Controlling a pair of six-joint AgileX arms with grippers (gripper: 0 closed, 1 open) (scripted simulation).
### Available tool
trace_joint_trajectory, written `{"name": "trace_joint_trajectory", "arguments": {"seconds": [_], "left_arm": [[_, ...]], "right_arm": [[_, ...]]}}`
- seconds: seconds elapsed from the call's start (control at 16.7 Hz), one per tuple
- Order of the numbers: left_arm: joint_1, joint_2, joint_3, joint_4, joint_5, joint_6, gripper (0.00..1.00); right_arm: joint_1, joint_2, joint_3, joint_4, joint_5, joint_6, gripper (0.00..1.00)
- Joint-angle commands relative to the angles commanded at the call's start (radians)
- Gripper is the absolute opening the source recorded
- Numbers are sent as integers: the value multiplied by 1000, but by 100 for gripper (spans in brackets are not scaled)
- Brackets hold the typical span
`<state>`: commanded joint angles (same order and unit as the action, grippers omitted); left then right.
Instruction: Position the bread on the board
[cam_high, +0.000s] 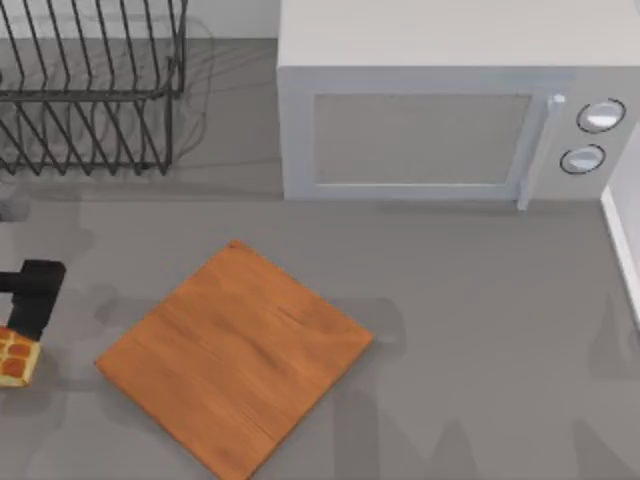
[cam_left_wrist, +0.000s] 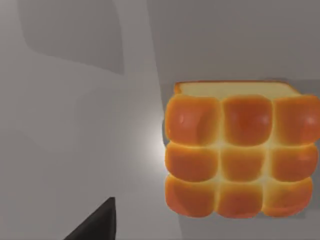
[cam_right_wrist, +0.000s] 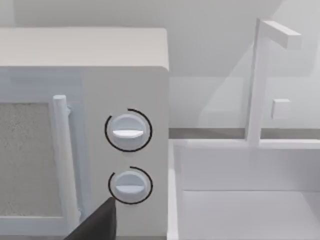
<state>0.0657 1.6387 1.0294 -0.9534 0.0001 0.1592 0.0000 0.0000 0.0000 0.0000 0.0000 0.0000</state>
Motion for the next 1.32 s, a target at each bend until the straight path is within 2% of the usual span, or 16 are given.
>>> {"name": "trace_joint_trajectory", "arguments": {"seconds": [0.42,0.84,1.14,1.32], "left_arm": [[-3,20,-6,13,0,-1,100],[2,143,-133,271,0,5,100],[3,153,-145,288,0,5,100],[3,153,-145,288,0,5,77]], "right_arm": [[0,0,0,0,0,0,100],[0,0,0,0,0,0,100],[0,0,0,0,0,0,100],[0,0,0,0,0,0,100]]}}
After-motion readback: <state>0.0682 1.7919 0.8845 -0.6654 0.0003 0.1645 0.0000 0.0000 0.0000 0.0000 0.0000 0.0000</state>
